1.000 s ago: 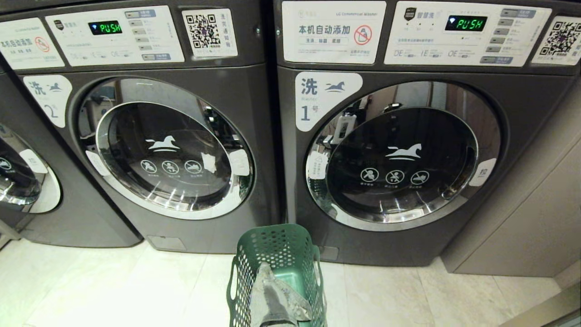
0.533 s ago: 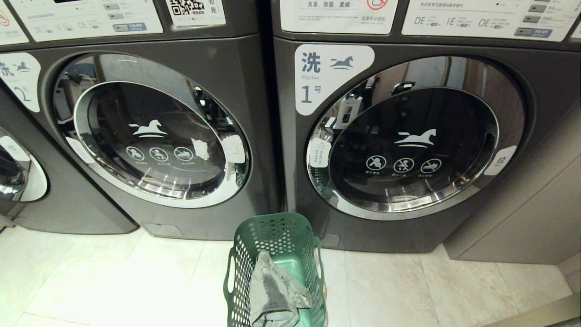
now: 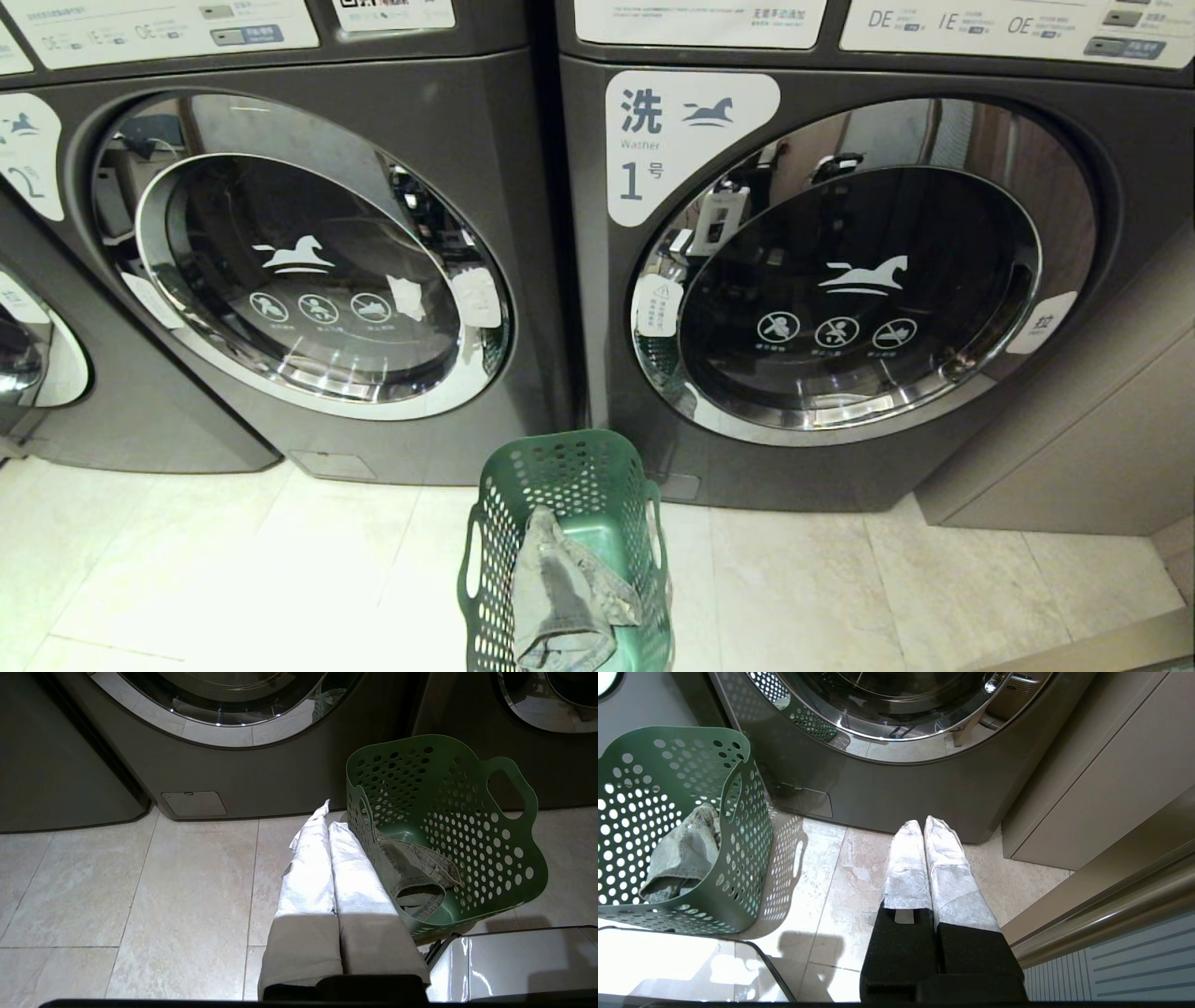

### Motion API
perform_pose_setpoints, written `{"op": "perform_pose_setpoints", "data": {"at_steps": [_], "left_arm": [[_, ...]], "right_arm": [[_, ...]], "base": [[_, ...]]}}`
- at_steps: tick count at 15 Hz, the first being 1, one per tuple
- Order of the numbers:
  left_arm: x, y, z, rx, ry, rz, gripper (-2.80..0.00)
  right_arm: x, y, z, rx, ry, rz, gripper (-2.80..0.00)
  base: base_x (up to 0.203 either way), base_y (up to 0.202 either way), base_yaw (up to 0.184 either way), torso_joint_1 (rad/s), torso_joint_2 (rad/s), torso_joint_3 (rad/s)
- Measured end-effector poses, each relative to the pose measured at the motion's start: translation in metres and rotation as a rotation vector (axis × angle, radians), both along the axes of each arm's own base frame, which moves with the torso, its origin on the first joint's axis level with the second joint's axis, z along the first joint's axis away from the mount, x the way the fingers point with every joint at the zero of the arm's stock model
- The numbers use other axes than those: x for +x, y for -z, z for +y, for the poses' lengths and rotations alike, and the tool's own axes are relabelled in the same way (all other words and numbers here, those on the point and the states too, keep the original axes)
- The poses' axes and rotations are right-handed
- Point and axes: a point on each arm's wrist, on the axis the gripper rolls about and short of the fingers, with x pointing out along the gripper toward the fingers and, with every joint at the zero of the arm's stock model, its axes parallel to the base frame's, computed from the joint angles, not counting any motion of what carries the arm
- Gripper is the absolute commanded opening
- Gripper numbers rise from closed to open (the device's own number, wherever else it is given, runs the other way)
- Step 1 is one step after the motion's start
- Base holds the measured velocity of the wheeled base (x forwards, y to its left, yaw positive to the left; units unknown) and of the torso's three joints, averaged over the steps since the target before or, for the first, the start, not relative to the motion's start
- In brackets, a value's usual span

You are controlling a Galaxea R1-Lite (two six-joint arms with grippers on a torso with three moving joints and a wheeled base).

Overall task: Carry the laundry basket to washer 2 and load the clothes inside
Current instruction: Open the lid of the washing machine

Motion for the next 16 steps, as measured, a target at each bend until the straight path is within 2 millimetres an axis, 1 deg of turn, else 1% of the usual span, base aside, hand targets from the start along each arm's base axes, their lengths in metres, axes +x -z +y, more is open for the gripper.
{"op": "perform_pose_setpoints", "data": {"at_steps": [3,4,5,8,9,10,11,13,14,16], "left_arm": [[-0.001,-0.003,0.0,-0.009,0.0,-0.016,-2.8],[-0.003,-0.01,0.0,-0.008,0.003,-0.04,-2.8],[-0.007,-0.023,0.0,-0.007,0.005,-0.076,-2.8],[-0.03,-0.07,-0.001,-0.019,0.041,-0.155,-2.8],[-0.033,-0.084,-0.001,-0.035,0.076,-0.134,-2.8],[-0.031,-0.098,-0.002,-0.056,0.117,-0.104,-2.8],[-0.023,-0.113,-0.002,-0.083,0.161,-0.074,-2.8],[0.006,-0.14,-0.005,-0.167,0.275,-0.003,-2.8],[0.025,-0.149,-0.007,-0.215,0.332,0.038,-2.8],[0.073,-0.158,-0.012,-0.298,0.429,0.139,-2.8]], "right_arm": [[0.0,0.0,0.0,0.0,0.0,0.0,-2.8],[0.0,0.0,0.0,0.0,0.0,0.0,-2.8],[0.0,0.0,0.0,0.0,0.0,0.0,-2.8],[0.0,0.0,0.0,-0.016,-0.003,-0.002,-2.8],[0.0,0.0,0.0,-0.002,0.0,-0.002,-2.8],[0.0,0.0,0.0,0.029,0.003,-0.001,-2.8],[0.0,0.0,0.0,0.057,0.011,-0.001,-2.8],[0.0,0.0,0.0,0.079,0.02,-0.001,-2.8],[0.0,0.0,0.0,0.08,0.021,-0.001,-2.8],[0.0,0.0,0.0,0.081,0.021,-0.001,-2.8]], "base": [[0.0,0.0,0.0,0.0,0.0,0.0],[0.0,0.0,0.0,0.0,0.0,0.0],[0.0,0.0,0.0,0.0,0.0,0.0],[0.0,0.0,0.0,0.0,0.0,0.0],[0.0,0.0,0.0,0.0,0.0,0.0],[0.0,0.0,0.0,0.0,0.0,0.0],[0.0,0.0,0.0,0.0,0.0,0.0],[0.0,0.0,0.0,0.0,0.0,0.0],[0.0,0.0,0.0,0.0,0.0,0.0],[0.0,0.0,0.0,0.0,0.0,0.0]]}}
